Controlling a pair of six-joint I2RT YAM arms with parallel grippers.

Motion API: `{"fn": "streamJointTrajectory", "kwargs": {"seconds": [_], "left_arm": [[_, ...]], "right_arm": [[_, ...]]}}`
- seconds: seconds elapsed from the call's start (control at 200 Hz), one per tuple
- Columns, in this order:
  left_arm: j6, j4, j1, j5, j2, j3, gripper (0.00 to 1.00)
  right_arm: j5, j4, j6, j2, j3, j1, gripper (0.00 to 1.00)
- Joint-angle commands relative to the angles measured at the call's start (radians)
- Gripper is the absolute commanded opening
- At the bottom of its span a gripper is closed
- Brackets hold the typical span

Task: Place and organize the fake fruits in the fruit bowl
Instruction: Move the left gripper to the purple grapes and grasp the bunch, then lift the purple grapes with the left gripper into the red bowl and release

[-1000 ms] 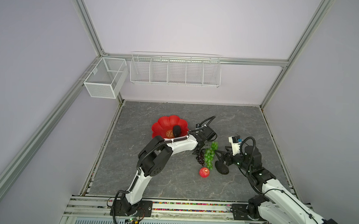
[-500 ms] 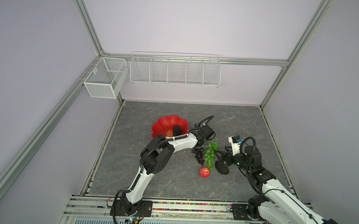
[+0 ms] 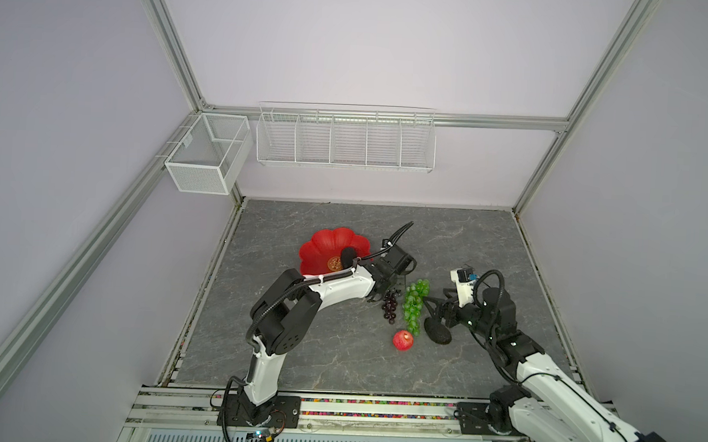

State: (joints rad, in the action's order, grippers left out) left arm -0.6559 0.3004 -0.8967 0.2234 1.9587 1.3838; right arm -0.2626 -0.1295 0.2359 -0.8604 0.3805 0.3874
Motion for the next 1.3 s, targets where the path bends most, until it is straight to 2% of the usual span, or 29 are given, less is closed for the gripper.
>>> {"fn": "streamJointTrajectory", "kwargs": {"seconds": [0.0,0.125,0.235,0.37,0.5,0.725,0.83,0.99,1.295], "left_arm": [[0.053,-0.070,0.002,0.004,-0.057,-0.019,0.25],[0.061,-0.081,0.002,0.028,-0.109,-0.039,0.25],[0.078,-0.084,0.002,0.049,-0.174,-0.058,0.25],[0.124,-0.062,0.015,0.155,-0.277,-0.087,0.25],[0.132,0.012,0.095,0.130,-0.375,-0.111,0.25],[0.190,0.195,0.254,0.128,-0.456,-0.106,0.25],[0.222,0.227,0.339,0.103,-0.453,-0.108,0.25],[0.261,0.220,0.428,0.075,-0.400,-0.108,0.25],[0.292,0.238,0.468,0.068,-0.199,0.021,0.25]], "right_arm": [[-0.019,-0.033,0.006,0.012,-0.006,-0.004,0.89],[-0.042,-0.054,0.004,0.028,-0.016,-0.004,0.89],[-0.112,-0.092,-0.012,0.044,-0.027,0.003,0.89],[-0.201,-0.137,-0.024,0.049,-0.028,0.031,0.88],[-0.255,-0.183,-0.036,0.059,-0.034,0.083,0.88],[-0.222,-0.226,-0.078,0.019,-0.016,0.241,0.88],[-0.194,-0.215,-0.105,-0.001,-0.005,0.279,0.88],[-0.170,-0.178,-0.133,0.004,0.001,0.282,0.88],[-0.141,-0.160,-0.153,0.006,-0.002,0.283,0.88]]}}
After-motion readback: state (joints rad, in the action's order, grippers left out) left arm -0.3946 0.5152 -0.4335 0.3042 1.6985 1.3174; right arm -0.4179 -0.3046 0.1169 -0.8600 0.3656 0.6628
